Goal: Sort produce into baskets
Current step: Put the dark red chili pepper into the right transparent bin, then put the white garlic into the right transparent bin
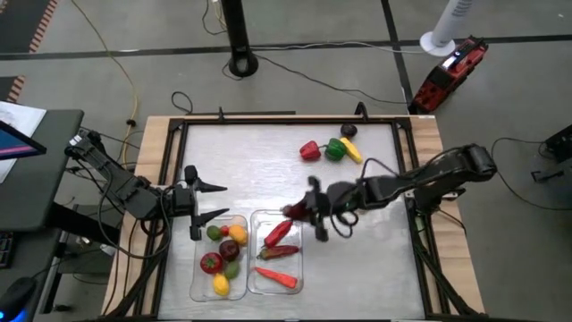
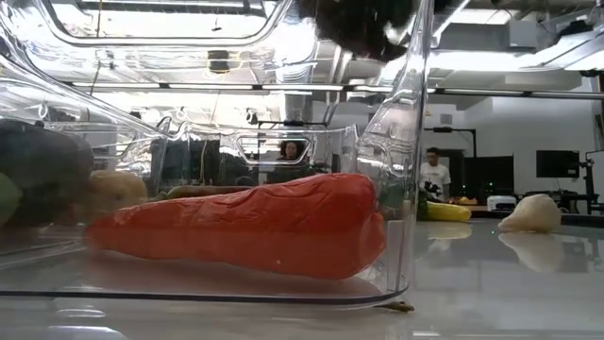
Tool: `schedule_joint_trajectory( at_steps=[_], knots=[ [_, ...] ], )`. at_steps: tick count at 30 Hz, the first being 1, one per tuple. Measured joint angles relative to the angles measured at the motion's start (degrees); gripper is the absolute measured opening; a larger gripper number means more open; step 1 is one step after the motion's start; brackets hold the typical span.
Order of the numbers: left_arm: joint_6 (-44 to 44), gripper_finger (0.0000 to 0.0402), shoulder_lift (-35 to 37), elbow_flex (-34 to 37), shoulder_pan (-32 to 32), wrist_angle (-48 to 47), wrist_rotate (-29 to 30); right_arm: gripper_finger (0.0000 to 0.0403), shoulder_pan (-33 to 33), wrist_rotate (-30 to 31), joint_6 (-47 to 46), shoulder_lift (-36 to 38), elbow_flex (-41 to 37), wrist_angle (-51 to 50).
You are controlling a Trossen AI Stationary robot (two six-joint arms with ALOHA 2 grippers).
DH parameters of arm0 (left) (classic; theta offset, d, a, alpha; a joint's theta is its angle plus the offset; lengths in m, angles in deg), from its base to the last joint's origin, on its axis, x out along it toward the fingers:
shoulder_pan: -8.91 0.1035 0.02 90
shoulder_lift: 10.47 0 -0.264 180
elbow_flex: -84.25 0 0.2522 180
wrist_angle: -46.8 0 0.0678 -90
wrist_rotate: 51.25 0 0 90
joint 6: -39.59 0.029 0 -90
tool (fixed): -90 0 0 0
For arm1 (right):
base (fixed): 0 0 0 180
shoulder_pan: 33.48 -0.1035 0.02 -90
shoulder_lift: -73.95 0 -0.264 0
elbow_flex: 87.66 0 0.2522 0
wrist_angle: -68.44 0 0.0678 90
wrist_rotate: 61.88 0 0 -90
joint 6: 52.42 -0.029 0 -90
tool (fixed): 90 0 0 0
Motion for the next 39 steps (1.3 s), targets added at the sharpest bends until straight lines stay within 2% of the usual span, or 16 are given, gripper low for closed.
schedule_joint_trajectory(
  at_steps=[3, 7, 12, 16, 20, 25, 30, 32, 35, 39],
  knots=[
    [-0.2, 0.0242, 0.0, 0.0, 0.0, 0.3, 0.0, 0.0177, -2.8, 0.0, 2.2, -5.5, 4.4, 4.4],
    [-0.3, 0.0242, 0.0, 0.0, 0.0, 0.4, -0.1, 0.0195, -4.2, 0.0, 3.7, -13.0, 10.0, 4.6],
    [-0.4, 0.0242, 0.0, 0.0, 0.0, 0.2, -0.2, 0.0256, -3.1, -0.4, 2.5, -16.7, 16.7, -5.8],
    [-0.5, 0.0242, 0.0, 0.0, 0.0, -0.1, -0.2, 0.0290, -2.1, 0.6, 0.9, -14.0, 18.2, -16.5],
    [-0.6, 0.0242, 0.0, 0.0, 0.0, -0.2, -0.2, 0.0295, -2.7, 13.4, -2.7, -7.4, 16.1, -28.4],
    [-0.9, 0.0242, 0.0, 0.0, 0.0, -0.4, -0.2, 0.0295, -5.9, 20.6, -16.5, -0.8, 11.0, -48.8],
    [-0.7, 0.0242, 0.0, 0.0, 0.1, 0.0, -0.1, 0.0295, -8.9, 20.1, -35.2, 2.5, 6.0, -68.5],
    [-1.1, 0.0242, 0.0, 0.0, 0.1, 0.0, -0.1, 0.0295, -9.6, 19.4, -40.0, 3.2, 3.6, -73.9],
    [-1.5, 0.0242, 0.0, 0.0, 0.1, 0.1, -0.1, 0.0295, -10.0, 18.7, -42.7, 3.8, -0.2, -75.1],
    [-1.5, 0.0242, 0.0, 0.0, 0.1, 0.2, -0.1, 0.0295, -8.7, 15.1, -41.7, 4.0, -5.9, -69.9]
  ],
)
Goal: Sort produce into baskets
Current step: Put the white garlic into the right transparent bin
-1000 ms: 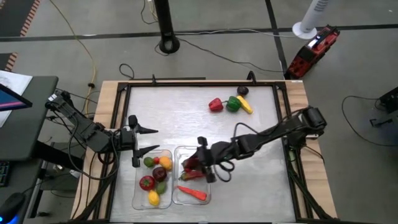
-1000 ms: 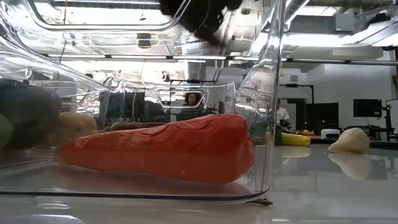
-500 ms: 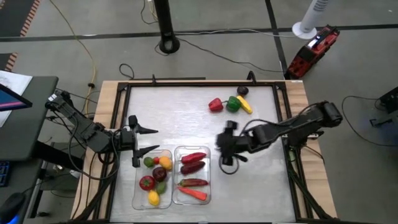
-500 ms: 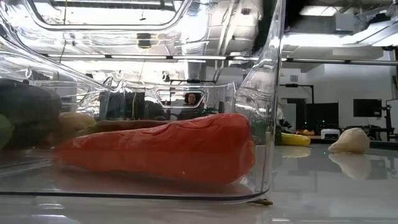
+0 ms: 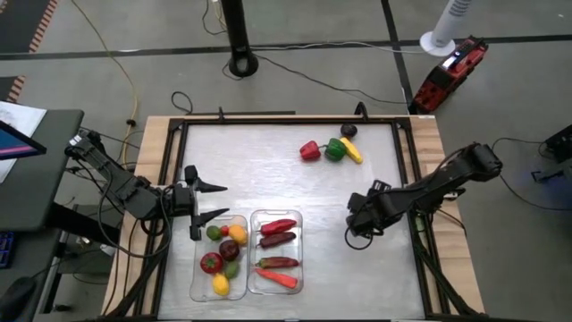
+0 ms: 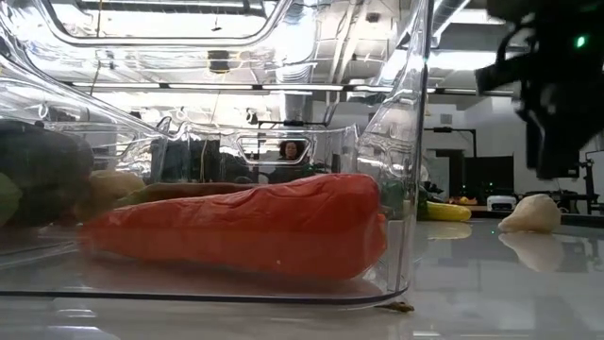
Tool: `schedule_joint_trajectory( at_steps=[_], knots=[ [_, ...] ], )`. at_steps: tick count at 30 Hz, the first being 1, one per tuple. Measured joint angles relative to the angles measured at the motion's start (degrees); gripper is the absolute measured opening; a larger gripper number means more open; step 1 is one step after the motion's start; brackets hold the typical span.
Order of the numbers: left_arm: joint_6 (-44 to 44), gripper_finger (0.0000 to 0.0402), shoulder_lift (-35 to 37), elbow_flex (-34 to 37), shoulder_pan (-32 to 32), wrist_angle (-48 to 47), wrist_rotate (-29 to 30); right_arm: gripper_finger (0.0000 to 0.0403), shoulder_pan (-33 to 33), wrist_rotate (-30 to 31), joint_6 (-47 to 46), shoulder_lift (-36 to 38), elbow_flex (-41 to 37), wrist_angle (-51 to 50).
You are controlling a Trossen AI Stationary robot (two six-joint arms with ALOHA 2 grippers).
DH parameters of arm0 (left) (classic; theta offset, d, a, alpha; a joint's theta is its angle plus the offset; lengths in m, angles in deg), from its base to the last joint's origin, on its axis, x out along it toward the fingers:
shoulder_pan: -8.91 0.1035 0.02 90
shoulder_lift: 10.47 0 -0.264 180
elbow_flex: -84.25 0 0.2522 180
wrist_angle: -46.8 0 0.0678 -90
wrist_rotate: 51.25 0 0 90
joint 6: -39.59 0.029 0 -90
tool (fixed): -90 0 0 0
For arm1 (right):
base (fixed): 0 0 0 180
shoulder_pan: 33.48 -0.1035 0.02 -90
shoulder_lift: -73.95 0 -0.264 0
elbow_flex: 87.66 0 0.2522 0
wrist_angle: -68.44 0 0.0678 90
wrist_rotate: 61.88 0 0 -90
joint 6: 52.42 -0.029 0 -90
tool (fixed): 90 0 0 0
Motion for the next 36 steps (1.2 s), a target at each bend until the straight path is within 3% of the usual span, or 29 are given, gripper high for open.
schedule_joint_trajectory(
  at_steps=[9, 22, 26, 36],
  knots=[
    [0.0, 0.0242, 0.0, 0.0, 0.0, -0.4, -0.2, 0.0294, 5.2, -2.5, 4.3, 0.0, -7.7, 6.4],
    [0.0, 0.0242, 0.0, 0.0, 0.0, -0.4, -0.3, 0.0261, 9.9, -2.4, 13.5, 0.0, -8.0, 12.7],
    [0.0, 0.0242, 0.0, 0.0, 0.0, -0.5, -0.3, 0.0230, 12.3, -1.1, 16.0, 0.0, -8.0, 15.0],
    [0.2, 0.0242, 0.0, 0.0, 0.0, -0.7, -0.4, 0.0105, 14.9, -0.4, 17.1, 0.0, -8.0, 16.0]
  ],
)
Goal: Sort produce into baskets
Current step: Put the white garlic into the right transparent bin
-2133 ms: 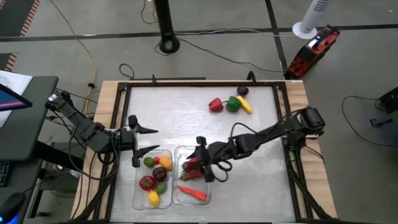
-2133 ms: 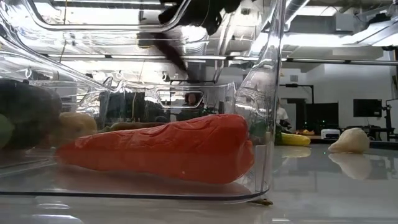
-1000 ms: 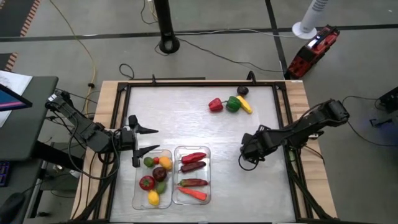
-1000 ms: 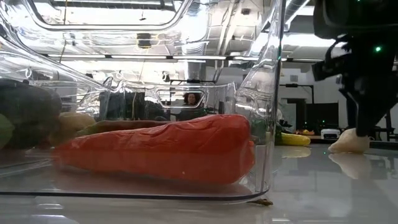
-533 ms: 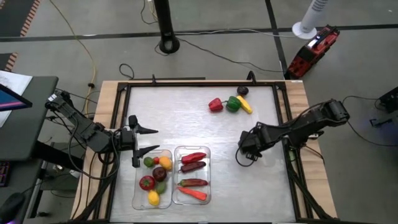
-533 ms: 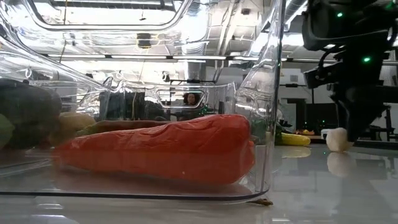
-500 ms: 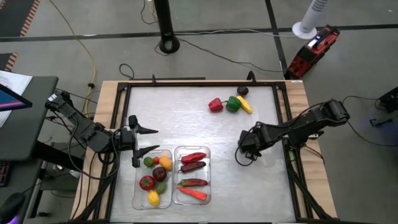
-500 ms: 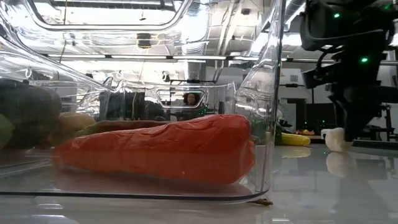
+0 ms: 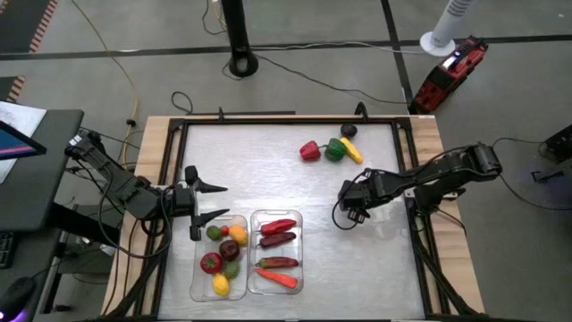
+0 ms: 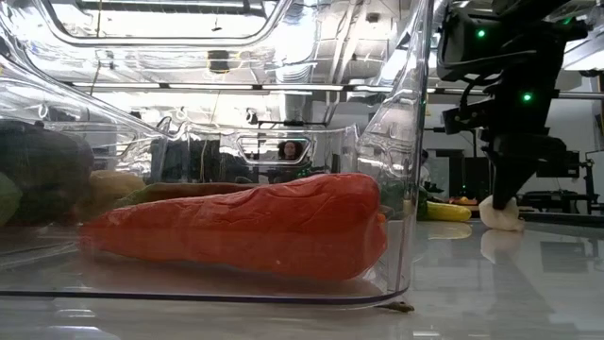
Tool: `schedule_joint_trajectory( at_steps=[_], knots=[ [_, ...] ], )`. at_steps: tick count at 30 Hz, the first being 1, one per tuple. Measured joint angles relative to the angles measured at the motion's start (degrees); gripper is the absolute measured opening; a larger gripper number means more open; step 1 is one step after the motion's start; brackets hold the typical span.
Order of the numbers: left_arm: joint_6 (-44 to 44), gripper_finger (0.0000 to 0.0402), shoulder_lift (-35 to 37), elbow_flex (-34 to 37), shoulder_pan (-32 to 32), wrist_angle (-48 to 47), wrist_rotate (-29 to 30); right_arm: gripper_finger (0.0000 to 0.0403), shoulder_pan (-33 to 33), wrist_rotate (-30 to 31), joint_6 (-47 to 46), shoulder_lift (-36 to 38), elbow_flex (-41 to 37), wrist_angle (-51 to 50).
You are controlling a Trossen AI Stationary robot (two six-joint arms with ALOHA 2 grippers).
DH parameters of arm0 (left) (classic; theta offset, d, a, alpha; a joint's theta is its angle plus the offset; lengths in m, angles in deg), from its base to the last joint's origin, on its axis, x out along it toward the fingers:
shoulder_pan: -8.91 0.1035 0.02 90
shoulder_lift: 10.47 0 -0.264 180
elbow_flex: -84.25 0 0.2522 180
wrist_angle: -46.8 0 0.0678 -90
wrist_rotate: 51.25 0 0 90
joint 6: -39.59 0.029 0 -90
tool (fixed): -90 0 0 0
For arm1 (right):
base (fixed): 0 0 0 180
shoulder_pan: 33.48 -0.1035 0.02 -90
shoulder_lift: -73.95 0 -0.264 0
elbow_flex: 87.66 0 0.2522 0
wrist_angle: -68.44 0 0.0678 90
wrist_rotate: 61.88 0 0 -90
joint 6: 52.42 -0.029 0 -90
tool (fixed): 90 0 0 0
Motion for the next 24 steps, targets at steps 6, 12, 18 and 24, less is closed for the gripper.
schedule_joint_trajectory(
  at_steps=[6, 12, 18, 24],
  knots=[
    [0.0, 0.0242, 0.0, 0.0, 0.0, 0.0, 0.0, 0.0101, -0.7, -0.7, -0.7, 0.0, 1.6, -2.0],
    [0.4, 0.0242, 0.0, 0.0, 0.0, 0.0, 0.1, 0.0103, -5.3, -6.3, -3.3, 0.0, 11.0, -1.0],
    [0.5, 0.0242, 0.0, 0.0, 0.0, 0.1, 0.9, 0.0103, -13.4, -8.0, -2.9, 0.0, 21.1, 11.0],
    [0.4, 0.0242, 0.0, 0.0, 0.0, 1.1, 1.0, 0.0103, -17.9, -8.0, 7.8, -3.4, 23.3, 31.8]
  ],
)
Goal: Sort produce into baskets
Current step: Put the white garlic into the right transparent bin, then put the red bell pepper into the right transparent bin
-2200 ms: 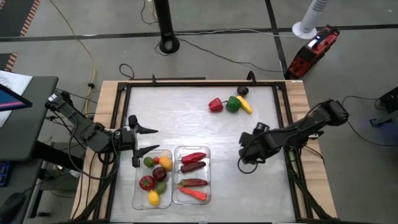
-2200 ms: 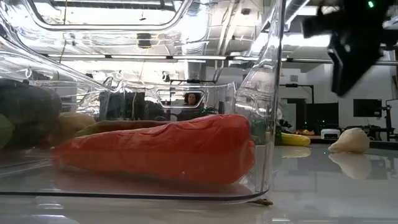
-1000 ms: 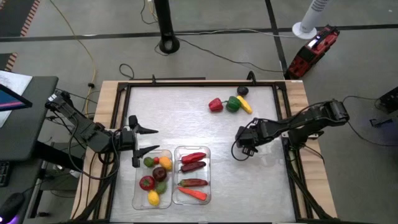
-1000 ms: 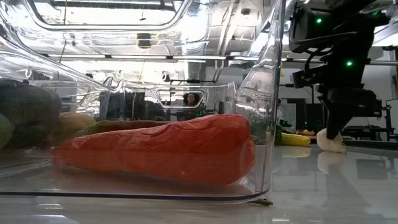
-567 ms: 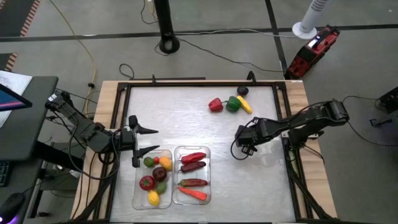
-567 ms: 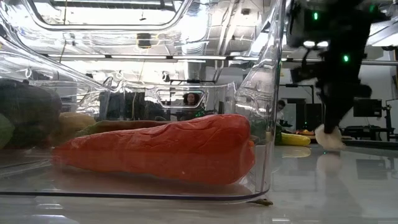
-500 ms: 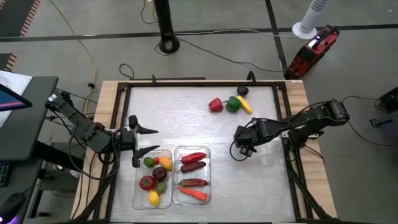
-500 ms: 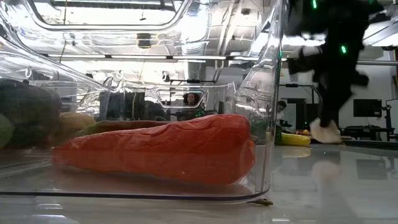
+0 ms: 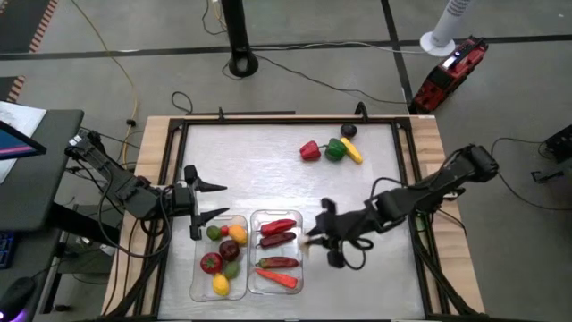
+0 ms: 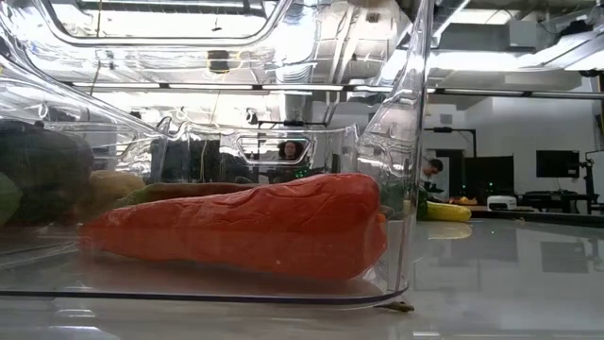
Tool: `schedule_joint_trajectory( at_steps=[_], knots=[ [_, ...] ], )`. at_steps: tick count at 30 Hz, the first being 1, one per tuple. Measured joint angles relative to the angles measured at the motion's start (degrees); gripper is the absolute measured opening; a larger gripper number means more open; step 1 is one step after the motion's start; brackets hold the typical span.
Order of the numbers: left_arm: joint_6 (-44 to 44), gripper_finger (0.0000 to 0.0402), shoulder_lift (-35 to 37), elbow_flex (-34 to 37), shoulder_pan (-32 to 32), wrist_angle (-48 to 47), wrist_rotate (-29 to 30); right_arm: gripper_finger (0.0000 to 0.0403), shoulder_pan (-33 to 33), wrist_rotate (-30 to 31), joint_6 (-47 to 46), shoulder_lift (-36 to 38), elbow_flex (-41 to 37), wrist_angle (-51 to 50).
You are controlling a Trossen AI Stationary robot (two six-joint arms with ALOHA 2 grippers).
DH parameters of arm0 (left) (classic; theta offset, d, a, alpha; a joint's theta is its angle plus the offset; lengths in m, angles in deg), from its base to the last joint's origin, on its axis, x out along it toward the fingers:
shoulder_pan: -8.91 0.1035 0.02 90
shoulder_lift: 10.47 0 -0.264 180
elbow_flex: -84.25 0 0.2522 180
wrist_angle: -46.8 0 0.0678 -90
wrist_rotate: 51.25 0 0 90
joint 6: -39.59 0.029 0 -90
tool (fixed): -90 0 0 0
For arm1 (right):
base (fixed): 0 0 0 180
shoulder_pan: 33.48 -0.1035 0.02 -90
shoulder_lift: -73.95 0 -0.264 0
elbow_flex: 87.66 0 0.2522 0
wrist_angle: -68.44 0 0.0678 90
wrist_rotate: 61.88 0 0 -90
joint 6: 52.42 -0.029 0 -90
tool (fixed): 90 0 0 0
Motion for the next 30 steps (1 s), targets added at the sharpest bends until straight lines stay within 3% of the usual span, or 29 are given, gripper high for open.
schedule_joint_trajectory(
  at_steps=[6, 10, 16, 18, 21, 24, 30],
  knots=[
    [0.0, 0.0242, 0.0, 0.0, 0.0, 0.6, 0.0, 0.0129, 0.7, -1.4, 10.4, -8.9, 3.8, 7.3],
    [0.0, 0.0242, 0.0, 0.0, 0.0, 0.6, 0.0, 0.0207, 2.7, -4.9, 13.4, -13.6, 9.2, 3.2],
    [0.1, 0.0242, 0.0, 0.0, 0.0, 0.1, -0.1, 0.0303, 6.8, -4.2, 11.1, -15.6, 16.7, -10.2],
    [0.1, 0.0242, 0.0, 0.0, 0.0, 0.1, -0.1, 0.0315, 7.8, -2.0, 11.7, -14.9, 17.0, -13.5],
    [0.0, 0.0242, 0.0, 0.0, 0.0, 0.1, -0.1, 0.0318, 10.5, 6.1, 12.0, -13.2, 16.3, -20.9],
    [-0.5, 0.0242, 0.0, 0.0, 0.0, 0.1, -0.2, 0.0318, 15.4, 10.7, 12.1, -11.0, 12.7, -21.8],
    [-0.4, 0.0242, 0.0, 0.0, 0.0, 0.1, -0.2, 0.0318, 27.8, 8.9, 16.1, -9.1, 2.1, -10.8]
  ],
)
